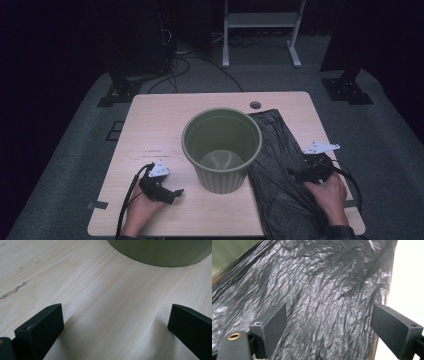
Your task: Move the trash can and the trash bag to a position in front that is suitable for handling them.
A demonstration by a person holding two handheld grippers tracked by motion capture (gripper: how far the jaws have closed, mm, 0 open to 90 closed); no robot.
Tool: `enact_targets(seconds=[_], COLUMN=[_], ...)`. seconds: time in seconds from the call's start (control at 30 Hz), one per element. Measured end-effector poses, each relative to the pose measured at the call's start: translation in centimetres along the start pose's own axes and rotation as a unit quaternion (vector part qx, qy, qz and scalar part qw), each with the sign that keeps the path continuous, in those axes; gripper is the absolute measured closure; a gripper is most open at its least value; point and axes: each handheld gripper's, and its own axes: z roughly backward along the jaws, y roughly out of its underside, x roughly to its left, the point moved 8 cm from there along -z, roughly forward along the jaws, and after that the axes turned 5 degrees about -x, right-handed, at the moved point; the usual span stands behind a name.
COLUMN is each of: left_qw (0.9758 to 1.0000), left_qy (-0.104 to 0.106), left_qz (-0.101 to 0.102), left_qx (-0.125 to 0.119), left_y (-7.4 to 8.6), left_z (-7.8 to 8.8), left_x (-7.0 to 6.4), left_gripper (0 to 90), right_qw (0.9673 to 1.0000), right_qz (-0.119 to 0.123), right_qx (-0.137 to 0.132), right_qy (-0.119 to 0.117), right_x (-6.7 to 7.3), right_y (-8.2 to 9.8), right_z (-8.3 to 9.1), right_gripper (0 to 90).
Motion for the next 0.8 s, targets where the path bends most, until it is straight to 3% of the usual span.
enact_targets(seconds=[0.4,0.8], left_qw=[1.0000,1.0000], left_qy=[0.000,0.000], left_qz=[0.000,0.000], left_qx=[0.000,0.000], left_y=[0.0,0.0], left_z=[0.0,0.0], left_x=[0.0,0.0], left_gripper=[0.0,0.0], right_qw=[0.9993,0.9988], right_qz=[-0.027,-0.040], right_qx=[0.024,0.027], right_qy=[0.015,0.003], right_x=[-2.4,-2.5], right_y=[1.5,1.6], right_z=[-1.9,-3.1], right_gripper=[9.5,8.1])
